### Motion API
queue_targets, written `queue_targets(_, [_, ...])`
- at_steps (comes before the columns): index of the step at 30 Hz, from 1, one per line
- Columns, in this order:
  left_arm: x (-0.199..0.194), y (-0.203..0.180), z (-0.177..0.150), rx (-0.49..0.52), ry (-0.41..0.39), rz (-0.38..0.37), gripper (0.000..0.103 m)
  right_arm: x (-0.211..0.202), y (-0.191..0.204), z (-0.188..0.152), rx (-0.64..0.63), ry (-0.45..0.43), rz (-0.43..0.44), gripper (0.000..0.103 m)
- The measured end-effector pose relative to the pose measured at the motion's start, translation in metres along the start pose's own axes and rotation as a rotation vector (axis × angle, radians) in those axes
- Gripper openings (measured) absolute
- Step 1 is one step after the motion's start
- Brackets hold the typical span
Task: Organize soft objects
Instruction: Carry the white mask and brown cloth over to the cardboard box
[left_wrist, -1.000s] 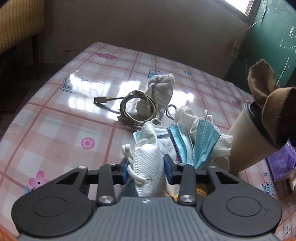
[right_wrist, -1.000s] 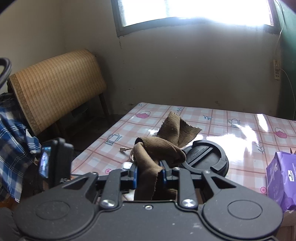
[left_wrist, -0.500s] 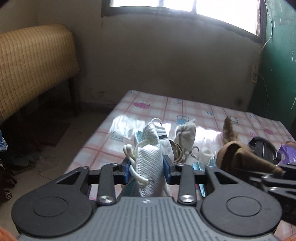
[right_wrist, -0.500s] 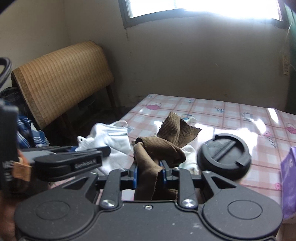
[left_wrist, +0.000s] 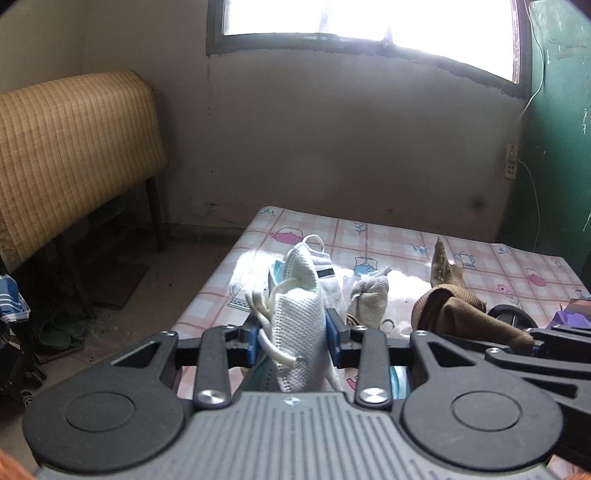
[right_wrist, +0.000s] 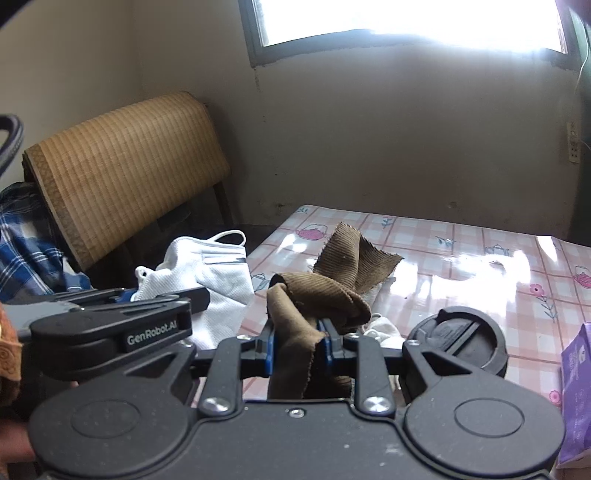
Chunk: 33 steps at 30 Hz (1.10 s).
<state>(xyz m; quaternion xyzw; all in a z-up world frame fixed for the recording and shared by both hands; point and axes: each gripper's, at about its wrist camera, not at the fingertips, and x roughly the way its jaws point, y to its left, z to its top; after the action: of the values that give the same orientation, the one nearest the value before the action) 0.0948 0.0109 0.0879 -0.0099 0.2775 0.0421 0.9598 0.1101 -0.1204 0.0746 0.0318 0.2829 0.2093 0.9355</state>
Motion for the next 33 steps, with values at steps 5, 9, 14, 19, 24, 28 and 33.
queue_targets(5, [0.0, 0.002, 0.0, 0.008, 0.003, -0.003, 0.036, -0.002, 0.0, 0.001, 0.008, -0.006, -0.012, 0.029])
queue_targets(9, [-0.002, -0.003, 0.001, 0.008, 0.001, -0.017, 0.036, -0.009, -0.004, 0.002, 0.019, -0.018, -0.017, 0.029])
queue_targets(14, [-0.01, -0.014, 0.002, 0.026, -0.012, -0.047, 0.036, -0.019, -0.005, 0.002, 0.022, -0.037, -0.038, 0.029])
queue_targets(19, [-0.009, -0.031, 0.013, 0.03, -0.019, -0.083, 0.036, -0.03, -0.015, 0.007, 0.039, -0.053, -0.067, 0.029])
queue_targets(24, [-0.009, -0.05, 0.024, 0.056, -0.038, -0.117, 0.036, -0.04, -0.025, 0.017, 0.046, -0.079, -0.095, 0.029])
queue_targets(28, [-0.012, -0.065, 0.03, 0.072, -0.049, -0.147, 0.036, -0.05, -0.035, 0.023, 0.053, -0.106, -0.122, 0.029])
queue_targets(33, [-0.013, -0.089, 0.032, 0.091, -0.056, -0.186, 0.036, -0.061, -0.053, 0.024, 0.067, -0.12, -0.152, 0.029])
